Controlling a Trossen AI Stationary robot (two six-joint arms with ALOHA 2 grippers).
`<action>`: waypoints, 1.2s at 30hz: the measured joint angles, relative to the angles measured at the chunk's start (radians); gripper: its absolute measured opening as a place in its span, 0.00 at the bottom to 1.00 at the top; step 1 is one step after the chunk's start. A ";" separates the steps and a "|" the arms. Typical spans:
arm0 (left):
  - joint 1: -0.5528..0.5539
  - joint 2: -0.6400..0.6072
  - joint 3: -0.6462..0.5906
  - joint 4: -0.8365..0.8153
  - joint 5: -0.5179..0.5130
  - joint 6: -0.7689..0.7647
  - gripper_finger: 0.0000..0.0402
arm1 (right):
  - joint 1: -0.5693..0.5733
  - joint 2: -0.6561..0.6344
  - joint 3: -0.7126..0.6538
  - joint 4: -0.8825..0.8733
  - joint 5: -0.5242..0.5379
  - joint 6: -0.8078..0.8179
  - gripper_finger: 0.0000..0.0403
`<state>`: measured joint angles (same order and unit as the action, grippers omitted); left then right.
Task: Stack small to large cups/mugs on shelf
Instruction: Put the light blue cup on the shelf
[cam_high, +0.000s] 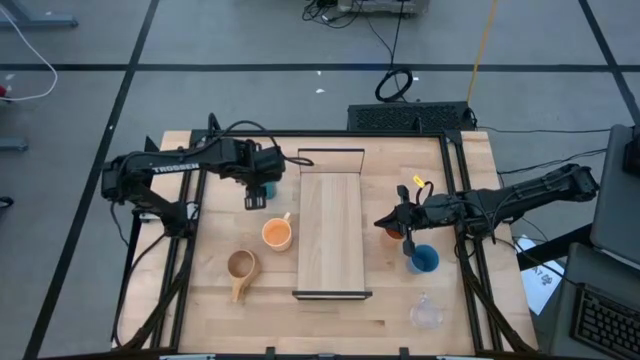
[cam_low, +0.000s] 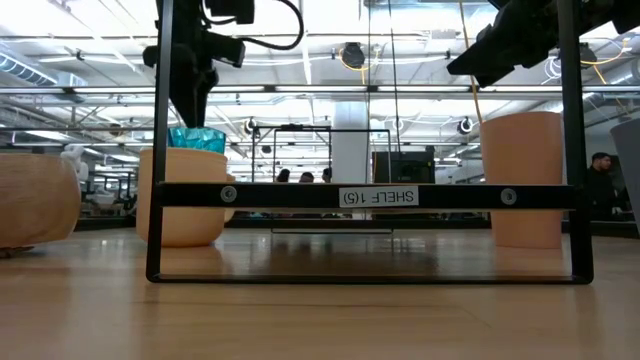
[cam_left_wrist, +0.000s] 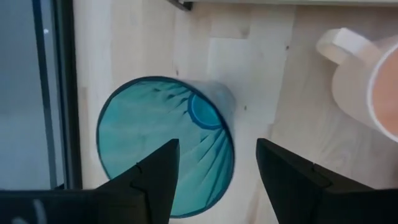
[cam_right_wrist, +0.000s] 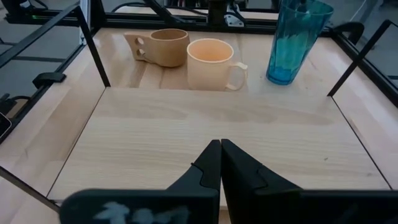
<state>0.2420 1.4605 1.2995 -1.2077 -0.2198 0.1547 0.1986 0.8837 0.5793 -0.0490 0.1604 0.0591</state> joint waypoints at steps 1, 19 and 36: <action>0.000 0.000 0.000 -0.003 -0.006 -0.003 0.54 | 0.000 0.000 0.000 0.000 0.000 0.000 0.00; 0.000 0.009 -0.021 -0.015 0.008 0.036 0.29 | 0.000 0.000 0.000 0.000 0.000 -0.019 0.00; -0.054 0.010 -0.064 -0.012 -0.043 0.072 0.03 | 0.000 0.000 0.000 0.000 0.000 -0.030 0.00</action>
<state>0.1878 1.4704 1.2358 -1.2192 -0.2633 0.2272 0.1986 0.8837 0.5793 -0.0487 0.1600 0.0288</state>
